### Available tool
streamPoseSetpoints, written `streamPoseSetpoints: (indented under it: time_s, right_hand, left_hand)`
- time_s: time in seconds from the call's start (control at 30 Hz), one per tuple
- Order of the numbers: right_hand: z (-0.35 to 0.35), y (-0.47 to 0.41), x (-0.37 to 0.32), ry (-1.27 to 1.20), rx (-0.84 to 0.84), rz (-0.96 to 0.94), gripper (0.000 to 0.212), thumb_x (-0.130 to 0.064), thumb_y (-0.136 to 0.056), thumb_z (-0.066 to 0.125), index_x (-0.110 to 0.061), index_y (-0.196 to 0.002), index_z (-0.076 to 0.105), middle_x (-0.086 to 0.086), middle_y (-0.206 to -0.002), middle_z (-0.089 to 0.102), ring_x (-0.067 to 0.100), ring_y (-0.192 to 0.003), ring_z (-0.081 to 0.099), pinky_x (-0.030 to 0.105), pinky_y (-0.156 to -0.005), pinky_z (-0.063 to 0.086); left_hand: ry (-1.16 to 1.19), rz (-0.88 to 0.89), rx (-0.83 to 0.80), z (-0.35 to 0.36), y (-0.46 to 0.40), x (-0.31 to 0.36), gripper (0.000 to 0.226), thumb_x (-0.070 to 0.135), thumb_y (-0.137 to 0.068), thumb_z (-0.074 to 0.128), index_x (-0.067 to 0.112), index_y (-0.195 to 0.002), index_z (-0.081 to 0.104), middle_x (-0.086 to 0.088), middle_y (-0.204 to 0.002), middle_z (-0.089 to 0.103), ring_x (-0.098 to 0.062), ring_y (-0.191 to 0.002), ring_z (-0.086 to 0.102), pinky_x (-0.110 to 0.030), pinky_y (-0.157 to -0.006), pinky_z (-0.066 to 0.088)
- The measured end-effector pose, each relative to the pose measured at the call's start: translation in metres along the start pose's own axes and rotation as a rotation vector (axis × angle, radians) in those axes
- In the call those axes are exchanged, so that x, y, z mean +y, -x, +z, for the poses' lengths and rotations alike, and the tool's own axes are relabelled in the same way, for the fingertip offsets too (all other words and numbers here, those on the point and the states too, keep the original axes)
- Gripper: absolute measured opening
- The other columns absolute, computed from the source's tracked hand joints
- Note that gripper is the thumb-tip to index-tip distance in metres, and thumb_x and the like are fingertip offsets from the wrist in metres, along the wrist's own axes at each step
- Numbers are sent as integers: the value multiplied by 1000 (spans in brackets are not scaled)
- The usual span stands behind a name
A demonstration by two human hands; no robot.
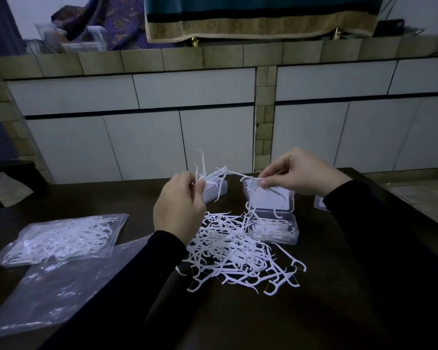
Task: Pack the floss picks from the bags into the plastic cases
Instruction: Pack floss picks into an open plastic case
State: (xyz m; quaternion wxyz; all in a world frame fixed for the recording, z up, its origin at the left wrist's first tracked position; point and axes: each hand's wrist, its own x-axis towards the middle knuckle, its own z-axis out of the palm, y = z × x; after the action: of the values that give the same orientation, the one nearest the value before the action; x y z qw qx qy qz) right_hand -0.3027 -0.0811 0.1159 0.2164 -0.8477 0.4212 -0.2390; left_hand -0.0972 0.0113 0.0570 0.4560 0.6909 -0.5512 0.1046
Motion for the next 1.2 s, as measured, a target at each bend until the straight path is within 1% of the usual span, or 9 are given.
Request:
streamPoseSetpoints:
  time_s: [0.17, 0.23, 0.37, 0.5, 0.6, 0.87, 1.0, 1.1, 1.2]
  right_hand:
    - [1, 2, 22, 160, -1, 109, 12, -32, -84, 71, -28, -95, 73, -13, -87, 66, -1, -78, 55, 18, -65, 43]
    - [5, 2, 28, 215, -33, 138, 12, -33, -84, 71, -29, -95, 74, -13, -94, 69, -2, -83, 57, 23, -77, 46]
    - [13, 2, 33, 279, -76, 143, 13, -38, -82, 73, -30, -92, 76, -19, -83, 66, 6, -92, 59, 36, -101, 41]
    - [22, 0, 35, 248, -138, 109, 17, -34, -83, 73, -26, -97, 76, -14, -93, 72, 3, -87, 62, 22, -85, 49]
    - [31, -4, 37, 230, -182, 89, 19, -33, -84, 72, -25, -101, 75, -10, -99, 72, 3, -87, 63, 20, -79, 51]
    - [39, -4, 48, 216, -101, -7, 18, -44, -83, 69, -35, -98, 74, -22, -91, 66, 1, -94, 57, 27, -87, 48]
    - [32, 10, 57, 249, 7, -70, 18, -45, -89, 60, -37, -101, 71, -27, -96, 58, -6, -87, 46, 29, -95, 31]
    - [34, 30, 65, 303, 78, -102, 36, -58, -88, 51, -31, -105, 68, -19, -100, 60, 2, -92, 49, 33, -96, 32]
    - [40, 47, 77, 319, 38, -40, 70, -85, -72, 41, -35, -117, 59, -13, -111, 55, 7, -100, 47, 33, -93, 34]
  left_hand:
    - [156, 30, 17, 33, -4, 17, 24, 26, -97, 49, 16, -75, 46, 9, -69, 44, -18, -74, 43, -27, -58, 29]
    - [216, 28, 25, 47, -4, 22, 23, 25, -97, 49, 12, -79, 52, 2, -75, 52, -20, -79, 47, -32, -65, 36]
    - [254, 64, -6, 64, 0, 27, 21, 23, -97, 51, 15, -78, 50, -1, -77, 53, -17, -79, 43, -31, -69, 35]
    - [256, 138, -40, 71, 5, 15, 18, 23, -97, 51, 17, -80, 51, -1, -81, 56, -11, -80, 39, -26, -69, 28]
    - [248, 166, -76, 73, 5, 9, 21, 29, -95, 48, 18, -78, 51, 1, -81, 57, -12, -80, 41, -27, -69, 30]
    - [243, 188, -141, 74, 6, 6, 22, 25, -96, 53, 23, -75, 46, 5, -75, 52, -20, -79, 47, -35, -71, 39]
    - [246, 187, -144, 74, 6, 5, 23, 24, -96, 53, 22, -75, 45, 4, -75, 53, -21, -81, 47, -37, -71, 39]
    - [195, 228, -190, 72, 7, 8, 20, 24, -95, 55, 24, -76, 47, 6, -78, 52, -19, -81, 46, -34, -71, 38]
    - [115, 303, -250, 72, 9, 12, 10, 26, -93, 57, 19, -87, 61, 7, -87, 57, -16, -88, 46, -30, -76, 38]
